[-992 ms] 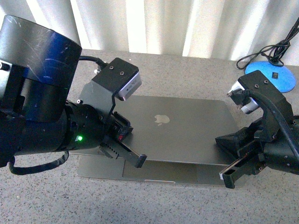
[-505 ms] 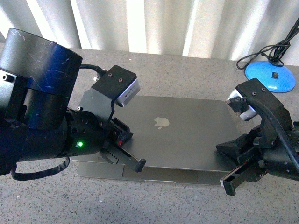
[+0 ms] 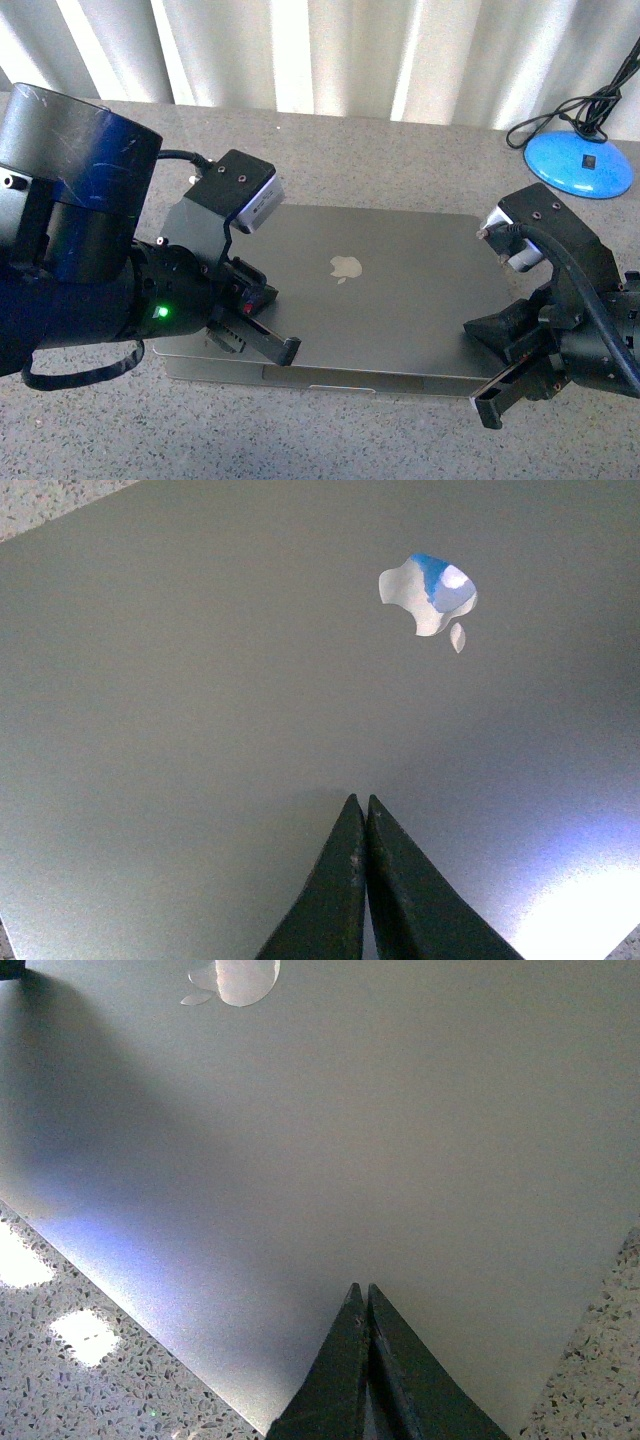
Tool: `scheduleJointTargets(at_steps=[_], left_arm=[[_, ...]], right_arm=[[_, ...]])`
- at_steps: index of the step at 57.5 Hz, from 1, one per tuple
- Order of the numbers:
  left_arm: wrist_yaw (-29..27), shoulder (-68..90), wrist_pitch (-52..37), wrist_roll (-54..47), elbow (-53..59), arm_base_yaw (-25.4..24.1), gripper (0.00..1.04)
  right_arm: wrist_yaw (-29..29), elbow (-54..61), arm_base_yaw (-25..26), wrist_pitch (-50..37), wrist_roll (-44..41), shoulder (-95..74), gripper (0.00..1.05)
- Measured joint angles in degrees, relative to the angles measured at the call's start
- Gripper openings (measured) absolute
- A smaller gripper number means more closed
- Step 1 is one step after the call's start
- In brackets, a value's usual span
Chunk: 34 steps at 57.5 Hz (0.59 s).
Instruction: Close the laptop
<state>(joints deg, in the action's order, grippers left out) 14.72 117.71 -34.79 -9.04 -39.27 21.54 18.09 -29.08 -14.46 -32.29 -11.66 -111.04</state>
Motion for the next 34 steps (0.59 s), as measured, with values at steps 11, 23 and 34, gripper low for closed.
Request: scheduleJointTargets(at_steps=[11,23,34], left_arm=[[0.9,1.0,-0.8,0.3,0.1,-0.6,0.04],[1.9,1.6,-1.3,0.7,0.4,-1.2,0.04],[2.8,2.4,-2.1,1.2,0.5,-1.7,0.04]], right_arm=[[-0.4,-0.2,0.0,0.8,-0.2,-0.7,0.01],[-0.9,-0.5,0.0,1.5,-0.4,-1.1,0.01],[-1.5,-0.9,-0.1,2.1,-0.5,-1.3,0.01]])
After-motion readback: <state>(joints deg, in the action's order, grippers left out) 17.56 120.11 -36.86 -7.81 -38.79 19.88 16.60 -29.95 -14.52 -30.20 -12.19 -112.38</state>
